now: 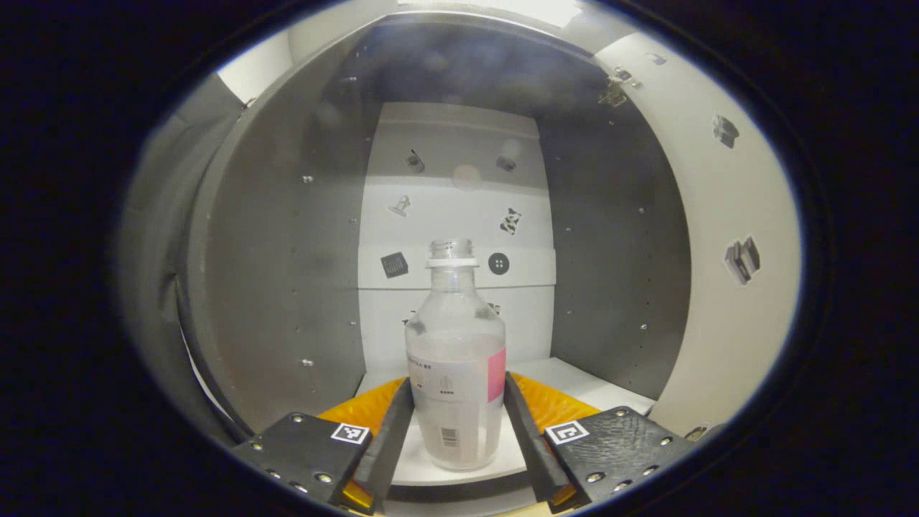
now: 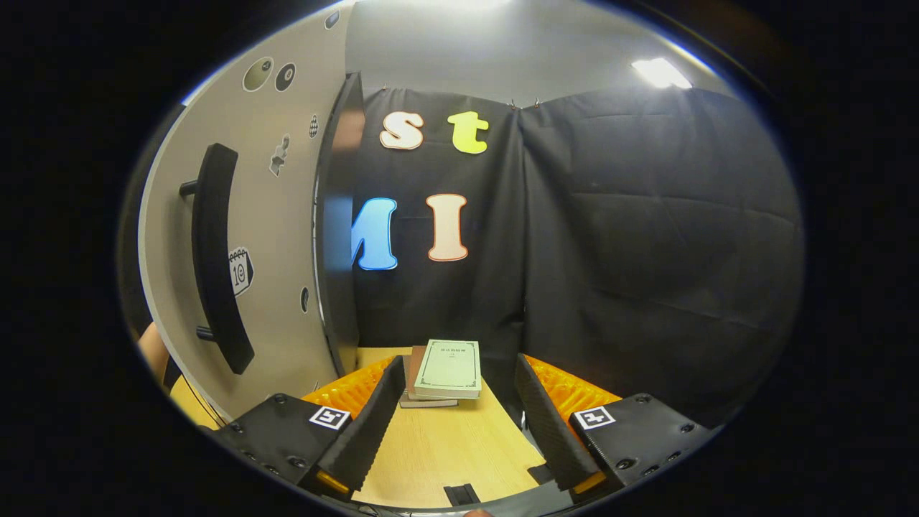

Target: Open the cabinet door with the right hand, grasp the bottle in the cabinet with the left hand and place it on the coaster, then close the cabinet door with the right hand.

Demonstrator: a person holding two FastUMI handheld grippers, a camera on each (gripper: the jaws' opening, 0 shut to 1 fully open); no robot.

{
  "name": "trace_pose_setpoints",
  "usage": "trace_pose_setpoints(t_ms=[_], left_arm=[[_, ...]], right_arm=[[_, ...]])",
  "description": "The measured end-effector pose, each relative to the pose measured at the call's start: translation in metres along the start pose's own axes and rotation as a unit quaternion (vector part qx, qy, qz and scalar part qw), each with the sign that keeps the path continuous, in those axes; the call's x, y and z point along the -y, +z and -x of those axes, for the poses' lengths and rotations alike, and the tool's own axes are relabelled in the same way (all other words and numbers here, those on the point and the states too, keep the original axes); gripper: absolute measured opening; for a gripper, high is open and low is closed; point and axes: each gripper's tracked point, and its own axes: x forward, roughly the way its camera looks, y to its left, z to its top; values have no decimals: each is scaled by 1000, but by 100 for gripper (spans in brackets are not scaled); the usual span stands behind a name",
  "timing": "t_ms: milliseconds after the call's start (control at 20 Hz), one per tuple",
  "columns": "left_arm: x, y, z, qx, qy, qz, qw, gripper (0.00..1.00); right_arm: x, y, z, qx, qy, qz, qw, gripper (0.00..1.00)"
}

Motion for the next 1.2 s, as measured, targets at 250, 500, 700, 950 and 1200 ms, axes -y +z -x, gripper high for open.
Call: trace_pose_setpoints(t_ms=[250, 500, 700, 950, 1200], left_arm=[[-5, 0, 42, -1, 13, 3, 1000, 74], [-18, -6, 92, 6, 35, -6, 999, 74], [-29, -12, 131, 8, 60, -10, 998, 72], [-42, -25, 181, 11, 79, -10, 997, 72], [-61, -52, 224, 0, 103, 2, 995, 72]], right_arm=[[-2, -4, -1, 2, 28, 2, 1000, 98], [-2, -14, -6, -4, 60, -5, 998, 98], [-2, -23, -9, -12, 81, -9, 997, 95], [-7, -26, -8, -10, 105, -16, 994, 98], [-16, -31, -7, -15, 125, -20, 992, 98]])
